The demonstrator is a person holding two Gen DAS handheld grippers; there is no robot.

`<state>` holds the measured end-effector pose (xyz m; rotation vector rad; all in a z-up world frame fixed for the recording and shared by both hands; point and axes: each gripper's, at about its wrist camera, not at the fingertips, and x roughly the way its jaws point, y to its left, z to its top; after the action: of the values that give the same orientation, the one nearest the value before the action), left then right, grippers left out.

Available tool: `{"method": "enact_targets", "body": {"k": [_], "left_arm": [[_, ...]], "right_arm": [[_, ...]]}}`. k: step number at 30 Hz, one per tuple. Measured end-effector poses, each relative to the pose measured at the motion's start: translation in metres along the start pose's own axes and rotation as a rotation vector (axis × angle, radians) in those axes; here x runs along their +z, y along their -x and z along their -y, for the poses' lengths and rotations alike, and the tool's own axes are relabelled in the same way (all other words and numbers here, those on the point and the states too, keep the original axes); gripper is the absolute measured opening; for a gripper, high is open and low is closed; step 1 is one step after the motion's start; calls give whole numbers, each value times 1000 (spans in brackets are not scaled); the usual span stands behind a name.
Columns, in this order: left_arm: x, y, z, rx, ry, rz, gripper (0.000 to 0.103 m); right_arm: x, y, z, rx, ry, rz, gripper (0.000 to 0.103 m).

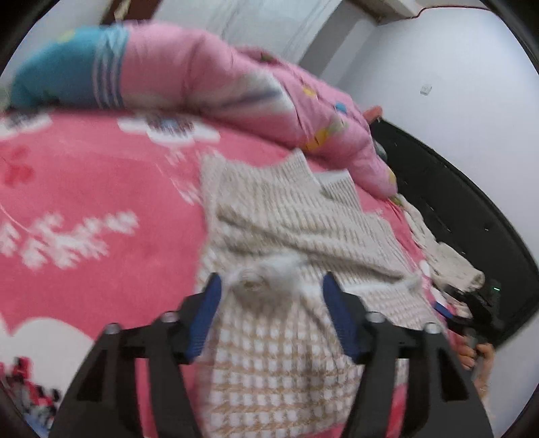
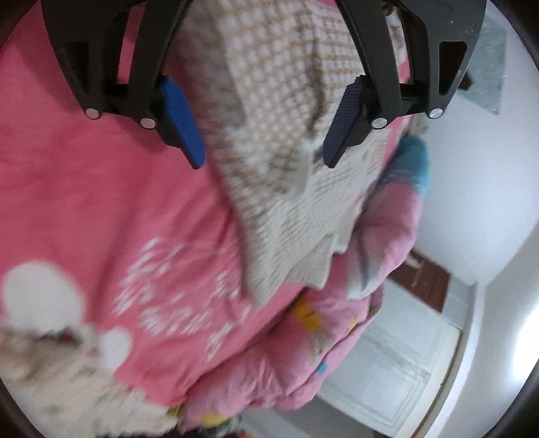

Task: Fold large clothes
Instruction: 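Lift the hem with both tools and fold it toward the collar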

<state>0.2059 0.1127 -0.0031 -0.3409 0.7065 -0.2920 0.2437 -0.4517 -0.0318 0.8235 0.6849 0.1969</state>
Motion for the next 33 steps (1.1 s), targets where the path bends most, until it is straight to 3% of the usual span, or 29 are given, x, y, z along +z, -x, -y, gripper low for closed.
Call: {"method": "enact_targets", "body": {"k": [5,7,11,13,17,19,24,29,33], "left_arm": [[-8,26,10,-19,-31,8,63],[-20,36,19,-43,-72,1,63],[-63,39,36,-133,-131,-75,66],[-84,32,40,-129,-142,-120,67],[-107,3,26,-117,-15,-197,67],[-106,-5,10,-143,79,-173,67],[-91,-17,-11,-210,204,-108,67],[-82,-24,-22,-221,305,-25,65],[-76,-34,-19,-95,295,-16,33]], "right_arm": [[-18,35,1,-32,8,-12,71],[-30,47,-1,-40,20,-24,75],[-61,64,-2,-25,14,-64,79],[-73,62,-1,-14,4,-102,79],[-88,44,3,-11,-10,-171,79],[-87,35,4,-7,-8,-175,80],[-73,16,8,15,-35,-147,80],[-59,0,14,-24,-61,-94,64],[-54,-7,15,-69,-69,-66,41]]}}
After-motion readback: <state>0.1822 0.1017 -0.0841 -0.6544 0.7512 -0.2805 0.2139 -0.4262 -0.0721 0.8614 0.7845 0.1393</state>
